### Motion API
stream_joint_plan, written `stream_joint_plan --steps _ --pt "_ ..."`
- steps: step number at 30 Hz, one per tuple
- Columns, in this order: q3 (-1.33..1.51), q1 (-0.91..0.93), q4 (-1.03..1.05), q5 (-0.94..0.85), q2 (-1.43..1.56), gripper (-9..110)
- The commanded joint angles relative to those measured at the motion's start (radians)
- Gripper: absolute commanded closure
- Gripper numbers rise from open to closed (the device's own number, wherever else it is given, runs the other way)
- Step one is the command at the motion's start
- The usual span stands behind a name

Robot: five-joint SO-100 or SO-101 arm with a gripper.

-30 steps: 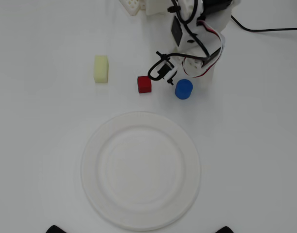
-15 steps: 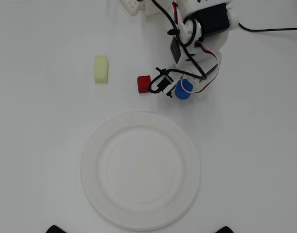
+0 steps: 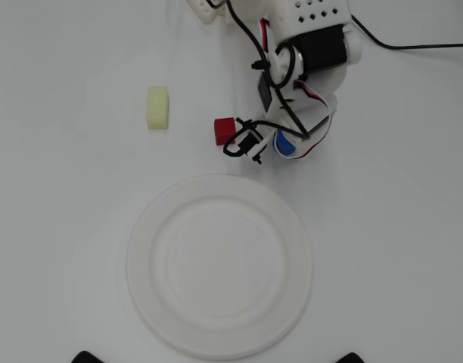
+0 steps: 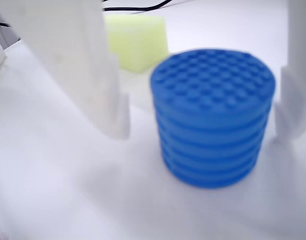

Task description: Grasp a blue block and put it in the dish.

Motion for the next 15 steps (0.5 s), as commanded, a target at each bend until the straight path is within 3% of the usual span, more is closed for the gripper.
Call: stream_joint_plan --steps 1,15 --pt "-0.043 0.002 -0.006 -0.005 0.003 82" --pt "-0.054 -0.006 0.002 0.005 0.008 99"
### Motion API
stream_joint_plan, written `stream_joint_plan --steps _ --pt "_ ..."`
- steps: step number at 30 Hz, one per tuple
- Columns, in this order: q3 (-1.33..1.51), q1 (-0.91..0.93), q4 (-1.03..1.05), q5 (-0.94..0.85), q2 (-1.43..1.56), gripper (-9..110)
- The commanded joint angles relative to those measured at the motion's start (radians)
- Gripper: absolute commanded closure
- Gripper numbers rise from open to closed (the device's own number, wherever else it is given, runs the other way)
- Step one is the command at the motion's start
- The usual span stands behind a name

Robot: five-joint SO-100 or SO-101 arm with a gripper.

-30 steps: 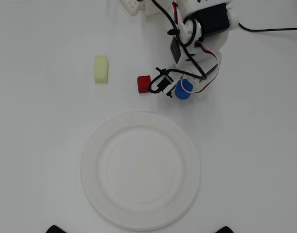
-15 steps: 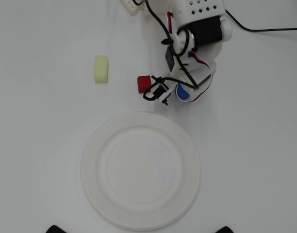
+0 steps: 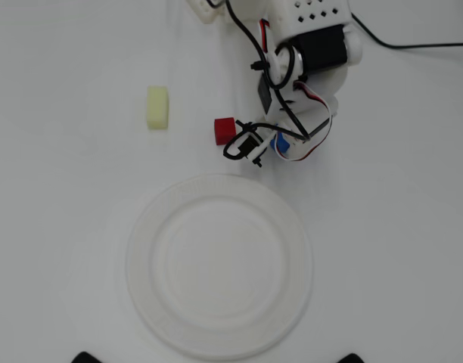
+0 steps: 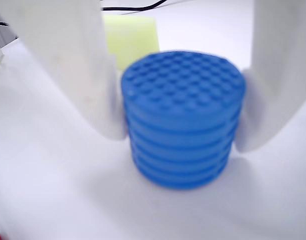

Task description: Grasp a blue block and put it in the dish.

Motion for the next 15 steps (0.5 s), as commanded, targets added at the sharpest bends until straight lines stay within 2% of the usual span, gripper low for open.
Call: stream_joint_plan --steps 1,15 --pt "-0.034 -0.008 0.008 0.005 0.028 101" --pt "-0.029 0.153 0.104 -0.107 0.419 101"
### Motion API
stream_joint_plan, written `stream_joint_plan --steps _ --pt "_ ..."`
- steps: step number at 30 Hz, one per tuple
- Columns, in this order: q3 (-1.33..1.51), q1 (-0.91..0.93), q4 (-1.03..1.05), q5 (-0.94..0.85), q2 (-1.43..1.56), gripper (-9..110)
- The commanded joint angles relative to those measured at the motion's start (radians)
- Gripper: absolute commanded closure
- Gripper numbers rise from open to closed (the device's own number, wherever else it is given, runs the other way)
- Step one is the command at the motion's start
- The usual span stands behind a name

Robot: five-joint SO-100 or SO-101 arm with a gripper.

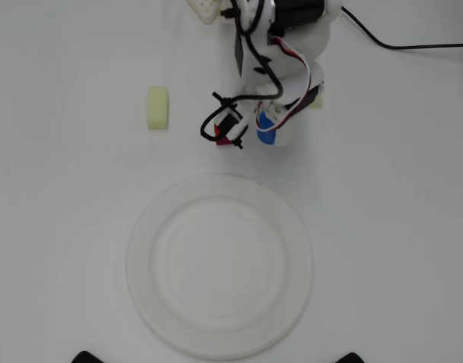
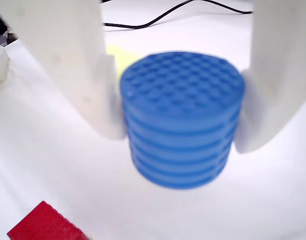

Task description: Grasp a blue block and put it in the dish.

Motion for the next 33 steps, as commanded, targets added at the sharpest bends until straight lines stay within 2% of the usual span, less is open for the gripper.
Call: stream_joint_plan --steps 1,7,17,26,33 --pt "-0.031 0.060 -0.003 -0.051 0.160 101" --pt "0.012 0.164 -0.195 -0.132 0.311 101" --pt "0.009 0.206 -0.463 -0.138 0.146 101" --pt "-0.307 0.258 -0.472 -0.077 -0.212 101" --pt "-0.371 0.261 -0.472 -0.049 -0.360 101"
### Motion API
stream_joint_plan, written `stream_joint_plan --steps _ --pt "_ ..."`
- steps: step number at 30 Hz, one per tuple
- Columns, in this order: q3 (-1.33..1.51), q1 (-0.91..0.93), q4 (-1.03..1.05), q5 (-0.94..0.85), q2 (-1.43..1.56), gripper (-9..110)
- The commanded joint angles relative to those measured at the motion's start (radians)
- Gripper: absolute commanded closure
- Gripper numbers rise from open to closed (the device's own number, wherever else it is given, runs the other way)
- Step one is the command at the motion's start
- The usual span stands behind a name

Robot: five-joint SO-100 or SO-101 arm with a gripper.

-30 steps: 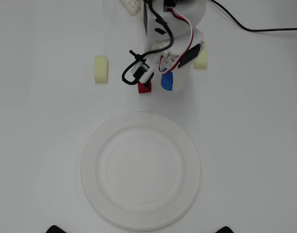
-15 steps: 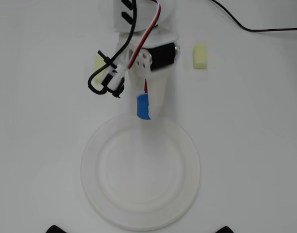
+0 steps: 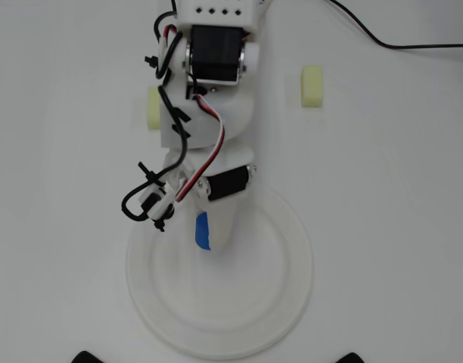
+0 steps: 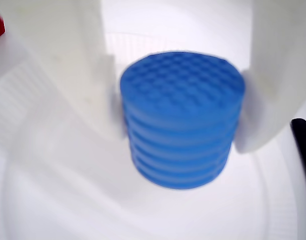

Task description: Grasp a blue block and put it in the dish.

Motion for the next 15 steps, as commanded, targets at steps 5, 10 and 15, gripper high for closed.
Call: stream_joint_plan --steps 5,10,15 --pt "-0.060 0.012 -0.015 0.018 -0.049 101" --pt "-0.060 0.002 -0.015 0.017 -0.074 101" --pt "-0.060 -0.009 -0.014 0.018 -0.078 101"
